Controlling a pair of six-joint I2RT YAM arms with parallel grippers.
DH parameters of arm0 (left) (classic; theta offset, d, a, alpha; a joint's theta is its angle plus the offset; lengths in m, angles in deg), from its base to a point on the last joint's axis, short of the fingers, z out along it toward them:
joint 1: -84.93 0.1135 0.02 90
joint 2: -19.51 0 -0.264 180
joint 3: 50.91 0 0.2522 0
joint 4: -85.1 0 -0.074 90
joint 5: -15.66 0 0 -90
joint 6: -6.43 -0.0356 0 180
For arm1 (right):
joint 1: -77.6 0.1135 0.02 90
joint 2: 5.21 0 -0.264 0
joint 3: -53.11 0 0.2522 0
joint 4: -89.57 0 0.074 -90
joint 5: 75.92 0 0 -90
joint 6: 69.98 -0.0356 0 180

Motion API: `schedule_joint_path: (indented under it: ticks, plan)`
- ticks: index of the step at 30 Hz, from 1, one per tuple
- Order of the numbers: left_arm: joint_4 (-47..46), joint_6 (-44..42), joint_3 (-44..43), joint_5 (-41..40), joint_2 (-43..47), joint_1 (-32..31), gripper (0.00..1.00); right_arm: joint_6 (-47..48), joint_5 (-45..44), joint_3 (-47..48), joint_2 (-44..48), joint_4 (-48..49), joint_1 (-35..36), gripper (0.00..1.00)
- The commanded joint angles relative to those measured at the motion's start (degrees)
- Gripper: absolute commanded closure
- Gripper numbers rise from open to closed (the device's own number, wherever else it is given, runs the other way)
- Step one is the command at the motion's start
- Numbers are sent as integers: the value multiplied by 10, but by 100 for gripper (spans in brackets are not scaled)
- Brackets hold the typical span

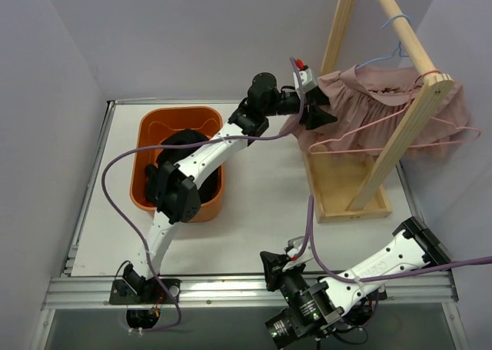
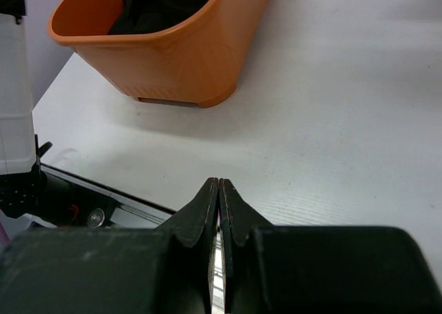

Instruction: Remove the skirt from the hanger

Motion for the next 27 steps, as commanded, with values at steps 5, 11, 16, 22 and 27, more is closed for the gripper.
schedule_joint_path:
  ticks: [5, 11, 16, 22, 27]
  plan:
    - [-6, -61, 99, -32, 165, -38, 45, -50, -30, -20, 18, -28, 11, 100]
    - [-12, -144, 234, -146, 272, -55, 43, -49, -36, -21, 21, -30, 16, 100]
    - [64, -204, 218, -241, 283, -53, 22, -45, -43, -16, 19, -29, 18, 100]
    - [65, -129, 216, -315, 272, -56, 12, -47, -45, -24, 32, -29, 18, 100]
    - [148, -51, 52, -254, 156, -54, 12, -41, -41, -20, 31, -30, 18, 100]
